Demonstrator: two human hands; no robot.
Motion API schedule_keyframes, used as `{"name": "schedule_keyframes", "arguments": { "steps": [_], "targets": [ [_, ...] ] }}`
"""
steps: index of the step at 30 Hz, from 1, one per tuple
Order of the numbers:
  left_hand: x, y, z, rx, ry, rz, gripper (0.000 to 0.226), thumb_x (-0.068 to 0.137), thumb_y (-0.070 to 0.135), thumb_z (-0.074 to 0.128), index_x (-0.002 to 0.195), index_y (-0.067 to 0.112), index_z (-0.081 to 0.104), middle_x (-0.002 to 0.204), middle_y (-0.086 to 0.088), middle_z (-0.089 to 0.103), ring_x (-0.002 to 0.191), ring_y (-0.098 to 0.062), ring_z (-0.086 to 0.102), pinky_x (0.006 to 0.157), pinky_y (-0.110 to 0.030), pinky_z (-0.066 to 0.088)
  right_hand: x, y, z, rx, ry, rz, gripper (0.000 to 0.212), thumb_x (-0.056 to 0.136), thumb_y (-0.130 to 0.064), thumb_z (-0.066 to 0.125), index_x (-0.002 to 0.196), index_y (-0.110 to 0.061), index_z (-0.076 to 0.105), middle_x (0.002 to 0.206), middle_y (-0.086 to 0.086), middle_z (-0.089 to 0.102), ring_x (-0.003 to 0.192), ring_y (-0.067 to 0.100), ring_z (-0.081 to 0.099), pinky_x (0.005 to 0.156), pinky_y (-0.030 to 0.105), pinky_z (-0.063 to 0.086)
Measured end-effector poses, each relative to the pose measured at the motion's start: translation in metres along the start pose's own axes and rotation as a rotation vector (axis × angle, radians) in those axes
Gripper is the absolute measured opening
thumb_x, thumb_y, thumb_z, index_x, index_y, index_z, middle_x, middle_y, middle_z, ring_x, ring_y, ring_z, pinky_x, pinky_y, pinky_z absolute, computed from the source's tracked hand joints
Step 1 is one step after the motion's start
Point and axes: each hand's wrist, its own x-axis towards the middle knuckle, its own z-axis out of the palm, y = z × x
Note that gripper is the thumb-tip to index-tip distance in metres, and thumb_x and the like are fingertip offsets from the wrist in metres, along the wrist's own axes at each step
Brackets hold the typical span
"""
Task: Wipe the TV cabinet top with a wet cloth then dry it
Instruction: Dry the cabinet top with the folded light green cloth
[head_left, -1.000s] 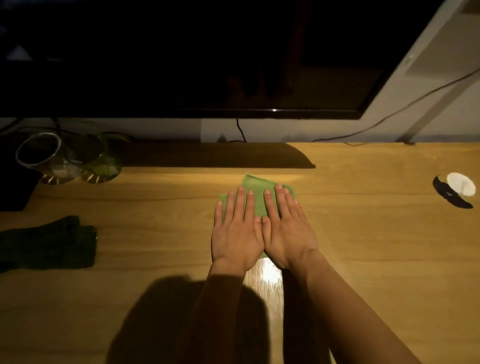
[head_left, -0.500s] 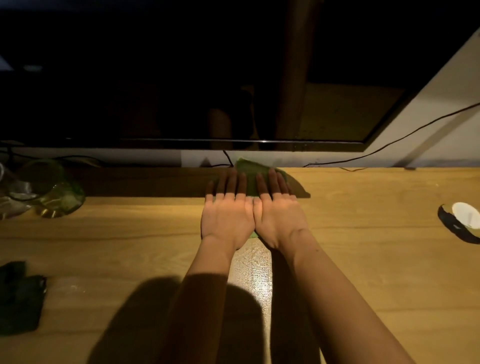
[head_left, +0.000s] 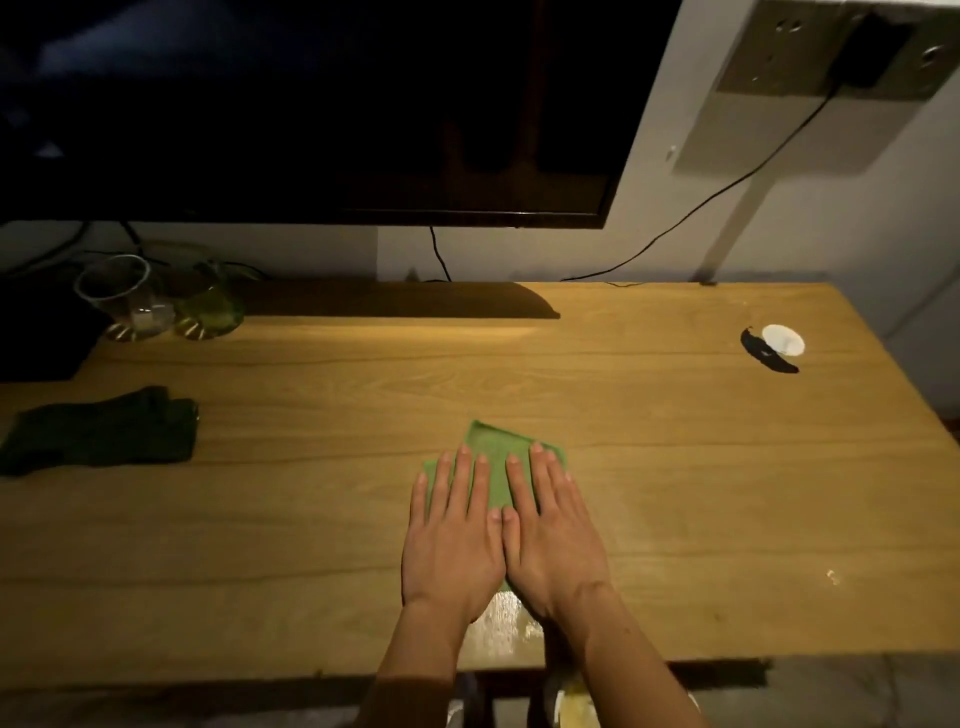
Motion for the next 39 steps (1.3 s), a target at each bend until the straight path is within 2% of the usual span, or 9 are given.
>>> {"name": "schedule_keyframes", "arguments": {
  "steps": [6,11,16,24,26,28,31,34,39],
  "targets": [
    [-0.096,0.028,-0.001,-0.011,-0.06,0.017,0.064,0.097,0.045,0.003,0.155,0.018,0.005,0.164,-0.004,0.0,0.151,-0.023,-0.003,0.12,-0.048,0.001,-0.099,-0.001,0.009,-0.042,-0.043,0.015,0.063,0.098,-0.043,0.001,0.151,-0.014,-0.017,0.157,0.015,-0.027,0.144,0.029,-0.028,0.119,0.041,-0.016],
    [-0.102,0.035,-0.006,-0.042,-0.078,0.039,0.063,0.098,0.042,0.013,0.154,0.015,0.022,0.162,-0.006,0.016,0.15,-0.026,0.014,0.117,-0.049,0.012,-0.107,0.001,0.0,-0.073,-0.021,0.011,0.062,0.097,-0.036,0.023,0.147,-0.002,0.033,0.15,0.027,0.035,0.141,0.04,0.03,0.114,0.05,0.031],
    [-0.043,0.028,-0.002,0.008,-0.05,0.071,0.063,0.096,0.045,-0.006,0.153,0.021,-0.012,0.163,-0.001,-0.015,0.15,-0.021,-0.014,0.121,-0.047,-0.004,-0.051,0.015,-0.003,-0.145,-0.08,-0.024,0.064,0.095,-0.034,-0.006,0.15,-0.001,-0.013,0.16,0.028,-0.001,0.147,0.044,-0.008,0.12,0.052,-0.001],
    [0.137,0.028,-0.007,-0.02,0.008,0.0,0.067,0.094,0.048,-0.012,0.155,0.022,-0.011,0.163,-0.002,-0.016,0.149,-0.019,-0.018,0.12,-0.045,-0.013,0.122,0.061,-0.042,-0.03,0.007,-0.051,0.06,0.102,-0.037,0.01,0.155,-0.016,-0.008,0.163,0.013,-0.009,0.149,0.025,-0.014,0.122,0.039,-0.001],
    [0.185,0.028,-0.015,-0.016,-0.006,-0.002,0.071,0.092,0.049,-0.013,0.157,0.021,-0.002,0.165,-0.003,-0.007,0.151,-0.021,-0.011,0.121,-0.045,-0.009,0.17,0.071,-0.056,-0.04,0.007,-0.049,0.06,0.102,-0.038,0.011,0.156,-0.015,-0.002,0.164,0.013,-0.003,0.15,0.025,-0.01,0.122,0.039,0.001],
    [0.231,0.027,-0.024,0.017,0.0,-0.003,0.071,0.095,0.047,-0.005,0.155,0.019,0.02,0.162,-0.008,0.022,0.15,-0.027,0.015,0.122,-0.048,0.005,0.217,0.08,-0.067,-0.077,0.019,-0.05,0.06,0.101,-0.038,0.011,0.155,-0.013,0.015,0.162,0.014,0.015,0.15,0.027,-0.001,0.122,0.04,0.002],
    [0.279,0.025,-0.031,0.109,-0.002,0.043,0.057,0.098,0.044,0.015,0.135,0.02,0.052,0.139,-0.009,0.056,0.126,-0.033,0.049,0.112,-0.052,0.029,0.267,0.091,-0.076,-0.179,0.011,-0.117,0.061,0.099,-0.04,0.01,0.141,-0.016,0.048,0.154,0.012,0.037,0.15,0.028,0.002,0.121,0.043,0.0],
    [0.315,0.023,-0.021,0.117,-0.037,0.033,0.064,0.099,0.048,0.012,0.156,0.019,0.008,0.165,-0.007,0.006,0.151,-0.029,0.005,0.12,-0.051,0.006,0.296,0.103,-0.074,-0.098,0.005,-0.019,0.067,0.096,-0.049,0.009,0.156,-0.02,0.009,0.164,0.009,0.004,0.15,0.026,-0.011,0.121,0.04,0.0],
    [0.319,0.023,-0.018,0.105,0.033,0.042,0.066,0.1,0.047,0.012,0.157,0.015,0.002,0.166,-0.008,0.0,0.151,-0.026,-0.005,0.121,-0.048,0.0,0.297,0.103,-0.072,-0.057,0.039,-0.001,0.07,0.094,-0.049,0.005,0.156,-0.019,0.002,0.164,0.01,-0.001,0.15,0.026,-0.01,0.121,0.04,0.001]
  ]
}}
